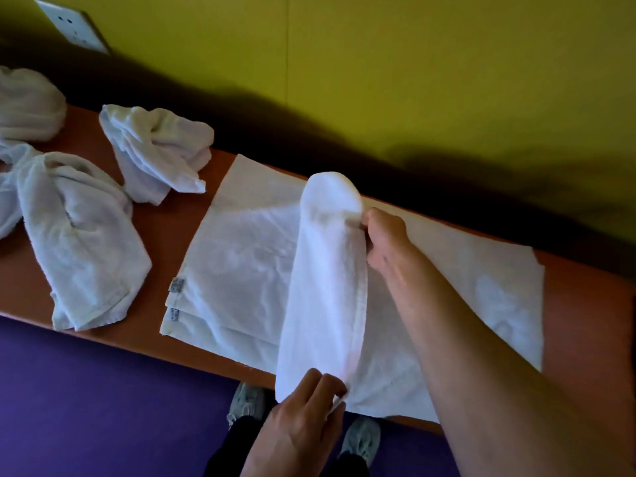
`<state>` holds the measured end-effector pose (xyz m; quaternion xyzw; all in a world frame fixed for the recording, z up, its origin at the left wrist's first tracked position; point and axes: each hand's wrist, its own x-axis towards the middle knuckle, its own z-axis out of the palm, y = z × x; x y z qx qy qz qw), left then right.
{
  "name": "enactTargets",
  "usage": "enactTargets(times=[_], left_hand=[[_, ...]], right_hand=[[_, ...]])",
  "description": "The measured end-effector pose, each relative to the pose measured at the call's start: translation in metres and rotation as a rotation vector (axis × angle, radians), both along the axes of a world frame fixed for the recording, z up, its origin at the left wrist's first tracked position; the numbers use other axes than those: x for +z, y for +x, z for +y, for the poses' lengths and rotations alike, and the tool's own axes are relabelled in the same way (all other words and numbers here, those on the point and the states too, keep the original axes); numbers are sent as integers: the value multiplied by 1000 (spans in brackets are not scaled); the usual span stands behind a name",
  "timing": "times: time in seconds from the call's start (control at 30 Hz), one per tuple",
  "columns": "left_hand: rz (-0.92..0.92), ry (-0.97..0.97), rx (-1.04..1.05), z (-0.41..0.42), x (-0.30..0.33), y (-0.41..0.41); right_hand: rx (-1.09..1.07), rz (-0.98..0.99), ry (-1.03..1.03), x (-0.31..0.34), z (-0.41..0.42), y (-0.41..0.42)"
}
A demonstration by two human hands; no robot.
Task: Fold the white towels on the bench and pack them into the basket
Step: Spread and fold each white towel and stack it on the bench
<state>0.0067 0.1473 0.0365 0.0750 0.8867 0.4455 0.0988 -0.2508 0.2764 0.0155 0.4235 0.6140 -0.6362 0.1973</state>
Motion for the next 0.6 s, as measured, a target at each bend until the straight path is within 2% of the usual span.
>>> enactTargets(times=[0.1, 0.2, 0.27, 0.4, 0.6], left_hand=[[-11, 20, -48, 38, 1, 9], [-37, 21, -110, 79, 6, 18], [-35, 4, -144, 107, 7, 24], [-51, -11, -194, 159, 4, 36], [-103, -29, -283, 235, -11, 47]], right_hand=[[-112, -67, -187, 2, 45, 13], [-114, -129, -187, -3, 97, 29], [-113, -108, -90, -1, 134, 38], [-41, 133, 315, 1, 206, 56], [-9, 315, 493, -3, 303, 70]])
